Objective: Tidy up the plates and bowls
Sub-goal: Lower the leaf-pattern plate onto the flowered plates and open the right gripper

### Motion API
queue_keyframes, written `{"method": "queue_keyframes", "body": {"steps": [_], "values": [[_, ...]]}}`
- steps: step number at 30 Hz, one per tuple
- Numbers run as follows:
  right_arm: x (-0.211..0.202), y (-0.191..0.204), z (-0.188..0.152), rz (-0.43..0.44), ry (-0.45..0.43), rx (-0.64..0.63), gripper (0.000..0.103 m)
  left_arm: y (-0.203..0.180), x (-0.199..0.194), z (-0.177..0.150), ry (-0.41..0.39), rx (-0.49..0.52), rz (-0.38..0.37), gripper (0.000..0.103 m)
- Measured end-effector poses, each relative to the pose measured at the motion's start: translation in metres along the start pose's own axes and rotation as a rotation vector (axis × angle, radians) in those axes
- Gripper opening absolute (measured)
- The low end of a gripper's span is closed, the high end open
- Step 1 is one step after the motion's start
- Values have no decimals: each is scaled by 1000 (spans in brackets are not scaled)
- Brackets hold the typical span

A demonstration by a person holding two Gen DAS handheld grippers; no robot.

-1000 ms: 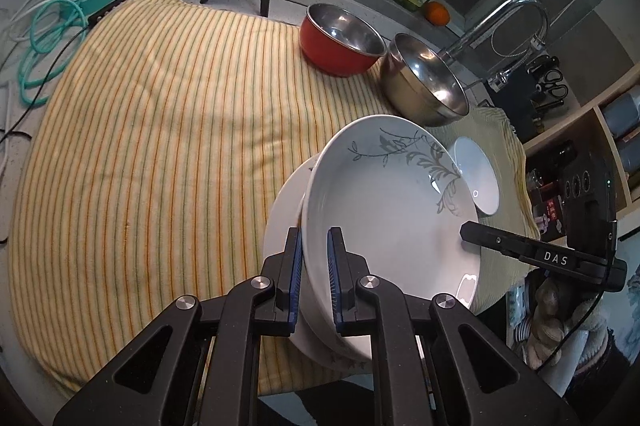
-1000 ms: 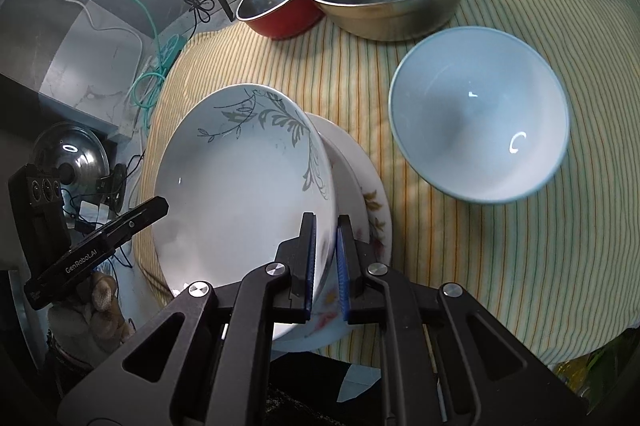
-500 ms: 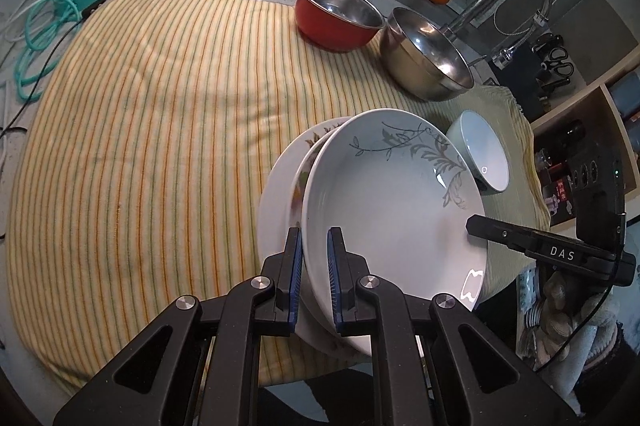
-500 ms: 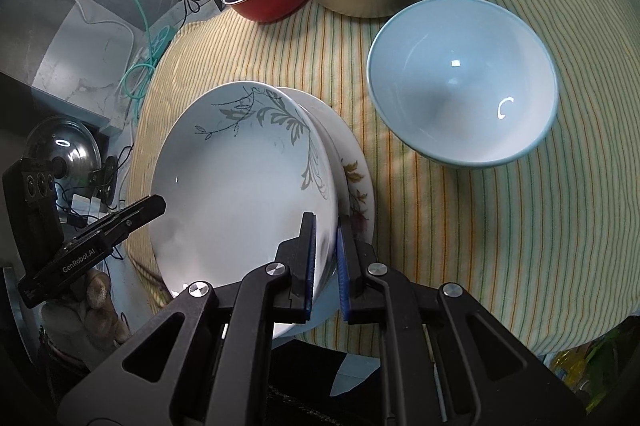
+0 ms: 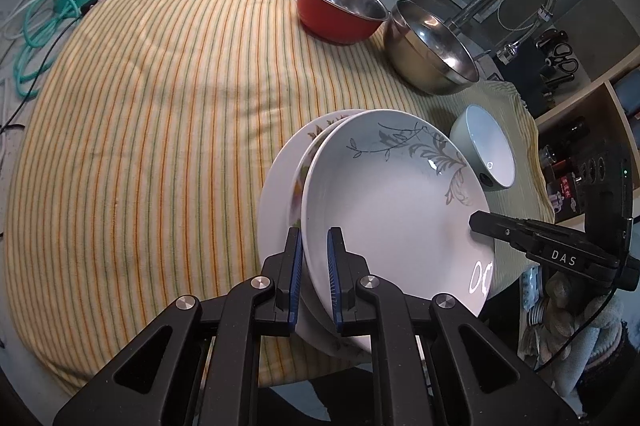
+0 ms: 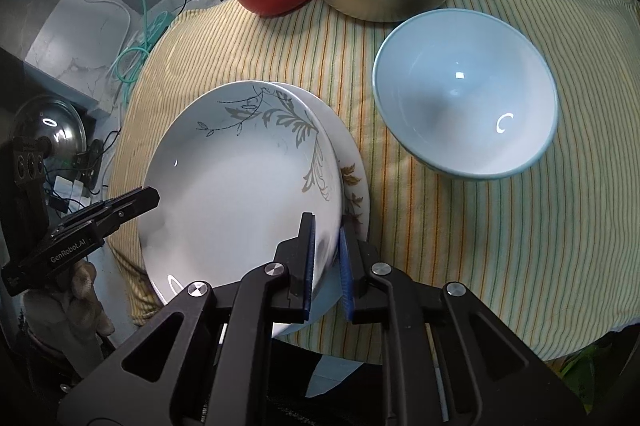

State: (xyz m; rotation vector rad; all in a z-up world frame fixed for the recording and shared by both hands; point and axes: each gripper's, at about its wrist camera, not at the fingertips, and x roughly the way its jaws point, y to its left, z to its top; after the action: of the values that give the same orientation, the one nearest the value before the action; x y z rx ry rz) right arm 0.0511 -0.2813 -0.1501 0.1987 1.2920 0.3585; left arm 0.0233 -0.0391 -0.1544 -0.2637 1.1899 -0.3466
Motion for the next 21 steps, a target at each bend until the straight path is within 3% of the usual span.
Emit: {"method": "queue_keyframes", "body": {"steps": [11,21], "values": [[5,32,-3,-120,-17,-173,38,2,-2,3,-7,3,15,10],[3,23,1,-66,-18,-127,38,4,-4,4,2,4,4,14]]}}
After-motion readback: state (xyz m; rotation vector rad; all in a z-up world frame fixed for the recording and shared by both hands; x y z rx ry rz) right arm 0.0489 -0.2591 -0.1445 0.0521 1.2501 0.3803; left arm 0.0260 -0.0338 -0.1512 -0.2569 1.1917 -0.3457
